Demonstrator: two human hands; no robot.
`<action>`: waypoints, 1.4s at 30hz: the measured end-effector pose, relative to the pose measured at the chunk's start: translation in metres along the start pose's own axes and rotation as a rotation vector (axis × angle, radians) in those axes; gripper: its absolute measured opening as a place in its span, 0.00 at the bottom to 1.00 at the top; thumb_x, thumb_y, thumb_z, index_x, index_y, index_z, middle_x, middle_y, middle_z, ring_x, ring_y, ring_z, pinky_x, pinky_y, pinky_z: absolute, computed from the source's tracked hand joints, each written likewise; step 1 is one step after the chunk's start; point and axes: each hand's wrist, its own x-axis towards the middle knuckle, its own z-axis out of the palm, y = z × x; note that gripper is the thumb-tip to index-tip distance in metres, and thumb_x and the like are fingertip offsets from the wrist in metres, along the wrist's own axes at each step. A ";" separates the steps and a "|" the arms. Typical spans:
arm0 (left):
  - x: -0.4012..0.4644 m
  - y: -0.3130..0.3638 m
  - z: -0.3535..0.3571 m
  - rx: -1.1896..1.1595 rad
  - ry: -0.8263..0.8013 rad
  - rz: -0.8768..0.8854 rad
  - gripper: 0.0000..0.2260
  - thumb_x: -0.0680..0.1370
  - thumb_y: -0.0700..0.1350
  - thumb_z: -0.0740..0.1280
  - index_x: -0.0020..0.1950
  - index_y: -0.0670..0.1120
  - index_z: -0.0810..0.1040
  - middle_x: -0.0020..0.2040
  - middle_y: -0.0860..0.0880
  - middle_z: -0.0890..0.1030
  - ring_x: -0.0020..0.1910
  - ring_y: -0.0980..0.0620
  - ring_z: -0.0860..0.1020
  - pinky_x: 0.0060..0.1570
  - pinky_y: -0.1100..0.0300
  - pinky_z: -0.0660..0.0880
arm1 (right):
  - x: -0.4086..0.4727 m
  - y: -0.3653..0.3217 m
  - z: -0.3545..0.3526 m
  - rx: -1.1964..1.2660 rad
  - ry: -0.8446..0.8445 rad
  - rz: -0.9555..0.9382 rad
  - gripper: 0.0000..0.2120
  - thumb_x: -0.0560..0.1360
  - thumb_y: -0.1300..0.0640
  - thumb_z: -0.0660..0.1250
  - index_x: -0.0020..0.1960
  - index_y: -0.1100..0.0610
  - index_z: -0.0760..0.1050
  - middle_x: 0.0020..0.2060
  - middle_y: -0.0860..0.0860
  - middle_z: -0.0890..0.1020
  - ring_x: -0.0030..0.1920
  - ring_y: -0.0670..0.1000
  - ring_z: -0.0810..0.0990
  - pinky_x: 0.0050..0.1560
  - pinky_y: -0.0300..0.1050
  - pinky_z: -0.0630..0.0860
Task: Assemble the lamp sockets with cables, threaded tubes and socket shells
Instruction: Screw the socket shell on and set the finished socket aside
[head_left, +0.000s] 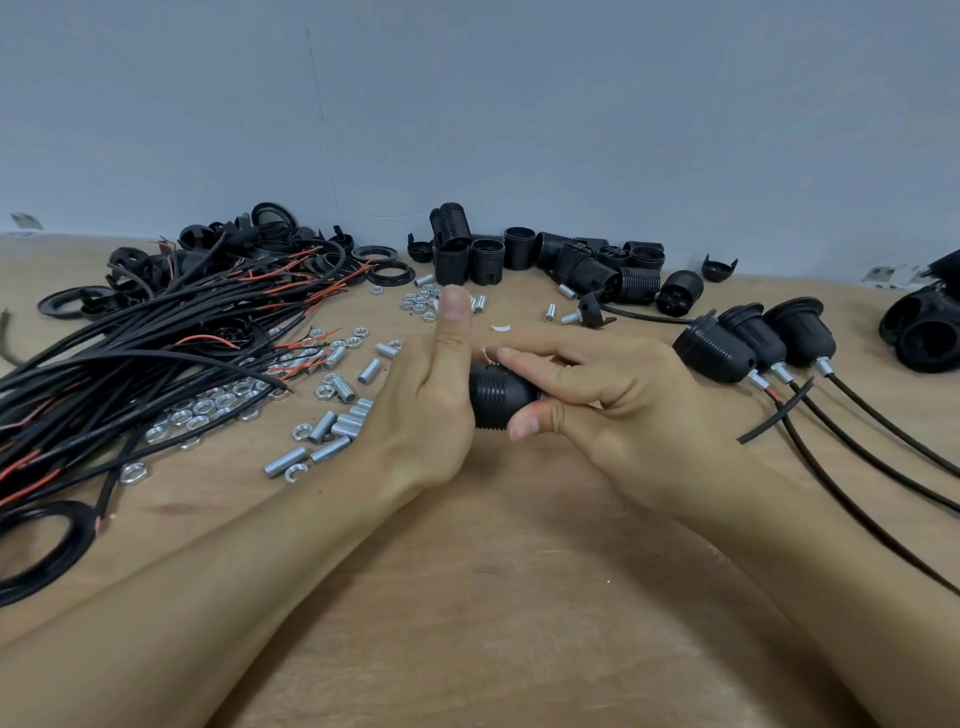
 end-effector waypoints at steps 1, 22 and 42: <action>0.001 -0.001 0.000 -0.002 0.014 -0.031 0.44 0.74 0.71 0.38 0.40 0.34 0.77 0.34 0.36 0.76 0.35 0.42 0.74 0.38 0.49 0.70 | 0.000 0.001 0.000 -0.018 0.002 0.009 0.18 0.72 0.63 0.72 0.62 0.61 0.78 0.58 0.50 0.82 0.58 0.45 0.81 0.61 0.39 0.75; 0.031 -0.015 -0.043 0.801 0.158 -0.053 0.12 0.80 0.56 0.62 0.44 0.52 0.79 0.41 0.55 0.81 0.43 0.50 0.78 0.39 0.55 0.72 | 0.002 0.026 -0.014 -0.152 0.038 0.467 0.12 0.69 0.45 0.76 0.51 0.45 0.83 0.42 0.33 0.82 0.44 0.36 0.79 0.43 0.29 0.73; 0.143 -0.055 -0.059 0.846 0.042 -0.053 0.11 0.77 0.40 0.65 0.55 0.48 0.84 0.48 0.47 0.85 0.55 0.44 0.79 0.58 0.51 0.75 | 0.003 0.028 -0.014 -0.042 0.001 0.502 0.13 0.70 0.48 0.77 0.54 0.48 0.83 0.46 0.43 0.85 0.48 0.42 0.82 0.51 0.43 0.77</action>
